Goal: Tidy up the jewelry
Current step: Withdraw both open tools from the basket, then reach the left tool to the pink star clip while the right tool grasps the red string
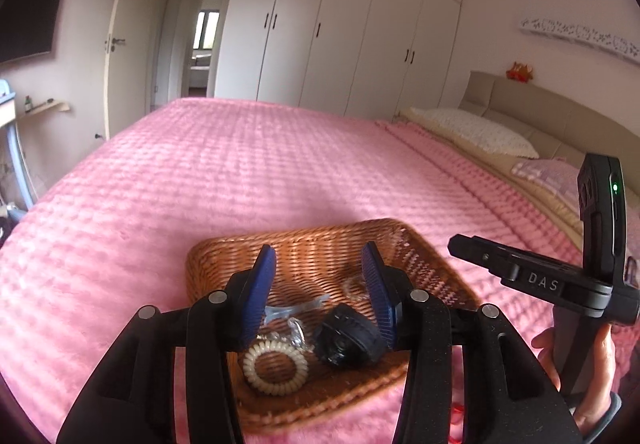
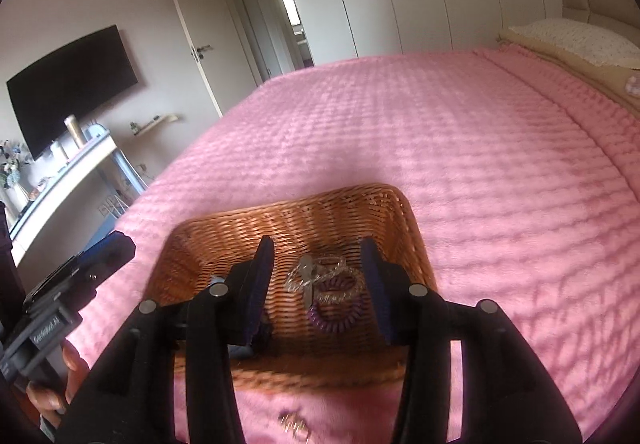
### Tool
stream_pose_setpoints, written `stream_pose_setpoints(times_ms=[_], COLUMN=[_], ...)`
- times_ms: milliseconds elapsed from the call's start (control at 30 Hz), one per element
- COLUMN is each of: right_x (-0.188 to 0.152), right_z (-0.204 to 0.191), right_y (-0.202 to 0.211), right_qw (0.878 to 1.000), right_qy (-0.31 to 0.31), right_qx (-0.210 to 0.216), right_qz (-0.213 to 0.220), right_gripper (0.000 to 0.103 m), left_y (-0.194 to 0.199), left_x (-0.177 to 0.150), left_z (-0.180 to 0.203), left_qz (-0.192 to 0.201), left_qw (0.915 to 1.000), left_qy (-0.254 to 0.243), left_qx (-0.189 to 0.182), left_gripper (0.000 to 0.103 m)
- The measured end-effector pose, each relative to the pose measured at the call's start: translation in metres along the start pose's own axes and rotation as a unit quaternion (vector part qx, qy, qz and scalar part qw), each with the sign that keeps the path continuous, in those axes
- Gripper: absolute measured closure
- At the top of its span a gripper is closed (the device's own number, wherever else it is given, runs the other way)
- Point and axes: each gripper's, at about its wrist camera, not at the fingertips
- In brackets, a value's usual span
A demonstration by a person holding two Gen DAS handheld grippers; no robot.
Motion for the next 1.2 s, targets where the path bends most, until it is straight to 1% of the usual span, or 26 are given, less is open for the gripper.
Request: stream_pose_setpoints(times_ms=[133, 233, 400, 533, 667, 833, 900, 1000, 1100, 1133, 1200], right_x=[-0.014, -0.028, -0.058, -0.082, -0.109, -0.135, -0.142, -0.152, -0.159, -0.160, -0.164], right_z=[-0.006, -0.007, -0.004, 0.003, 0.010, 0.016, 0.016, 0.010, 0.010, 0.010, 0.009], right_y=[0.037, 0.055, 0.080, 0.088, 0.087, 0.075, 0.067, 0.053, 0.040, 0.035, 0.026], right_qw=[1.000, 1.000, 1.000, 1.000, 1.000, 0.998, 0.997, 0.995, 0.993, 0.992, 0.990], right_qy=[0.009, 0.012, 0.019, 0.011, 0.003, -0.007, -0.007, 0.003, 0.000, -0.001, 0.003], right_qx=[0.005, 0.004, 0.006, 0.002, -0.005, -0.005, -0.006, -0.023, -0.029, -0.028, -0.037], right_qz=[0.011, 0.012, 0.005, -0.009, -0.028, -0.059, -0.072, -0.095, -0.113, -0.121, -0.139], right_gripper=[0.061, 0.061, 0.061, 0.061, 0.061, 0.061, 0.061, 0.061, 0.061, 0.062, 0.069], left_y=[0.036, 0.061, 0.095, 0.106, 0.106, 0.099, 0.092, 0.083, 0.071, 0.068, 0.062], left_x=[-0.003, -0.011, -0.039, -0.068, -0.100, -0.128, -0.136, -0.144, -0.150, -0.151, -0.155], left_z=[0.011, 0.016, 0.016, 0.012, 0.002, -0.001, -0.001, 0.001, 0.008, 0.010, 0.015], left_qz=[0.013, 0.016, 0.009, -0.010, -0.041, -0.076, -0.090, -0.107, -0.127, -0.131, -0.141], left_qw=[0.9999, 0.9998, 0.9999, 0.9999, 0.9989, 0.9967, 0.9954, 0.9936, 0.9916, 0.9911, 0.9899], left_qy=[-0.008, -0.010, -0.007, -0.001, 0.021, 0.027, 0.029, 0.034, 0.024, 0.020, 0.012], left_qx=[-0.003, -0.004, -0.008, -0.003, -0.009, -0.011, -0.012, -0.016, -0.012, -0.012, -0.011], left_gripper=[0.059, 0.059, 0.058, 0.058, 0.058, 0.058, 0.058, 0.058, 0.058, 0.058, 0.058])
Point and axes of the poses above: each gripper's, at about its wrist camera, not at the fingertips, and y roughly against the way its jaws point, z to its right, x to its top, and after that the axes turned 3 degrees about -x, right-handed
